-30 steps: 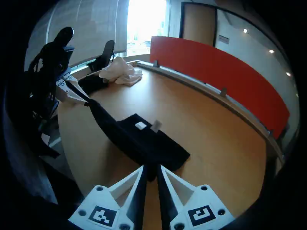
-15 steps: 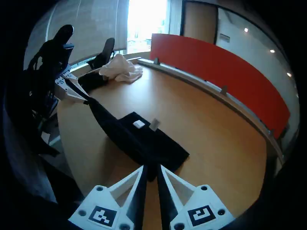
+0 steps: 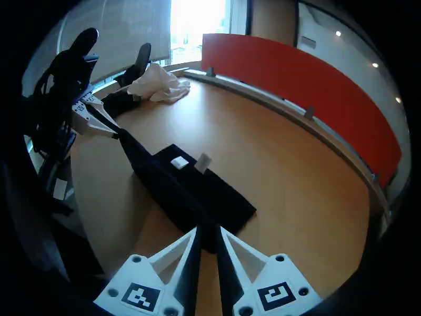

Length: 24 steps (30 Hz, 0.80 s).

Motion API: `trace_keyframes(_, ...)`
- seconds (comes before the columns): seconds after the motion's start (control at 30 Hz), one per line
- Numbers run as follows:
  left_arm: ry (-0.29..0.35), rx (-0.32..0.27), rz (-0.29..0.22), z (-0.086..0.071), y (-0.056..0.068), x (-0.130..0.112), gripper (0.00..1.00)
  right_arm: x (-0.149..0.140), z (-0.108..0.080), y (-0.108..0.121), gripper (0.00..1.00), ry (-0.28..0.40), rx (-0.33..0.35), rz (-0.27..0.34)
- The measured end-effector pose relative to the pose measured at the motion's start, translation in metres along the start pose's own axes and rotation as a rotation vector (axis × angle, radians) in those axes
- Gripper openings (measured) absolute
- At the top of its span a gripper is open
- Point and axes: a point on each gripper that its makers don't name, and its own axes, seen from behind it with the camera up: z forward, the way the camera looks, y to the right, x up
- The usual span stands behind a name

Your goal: Fold towel

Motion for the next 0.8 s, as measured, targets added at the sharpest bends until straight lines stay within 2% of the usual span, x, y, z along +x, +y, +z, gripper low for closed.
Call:
trace_keyframes(0.37,-0.035,0.009,0.008,0.035,-0.013,0.003,0.14,-0.006,0.032,0.022,0.17,-0.040,-0.002,0.019)
trace_keyframes(0.6,-0.056,-0.005,0.015,0.051,-0.013,-0.003,0.14,-0.016,0.046,0.028,0.17,-0.063,0.006,0.040)
trace_keyframes(0.8,-0.067,0.011,0.023,0.062,-0.018,-0.008,0.14,-0.020,0.060,0.031,0.17,-0.076,0.008,0.050)
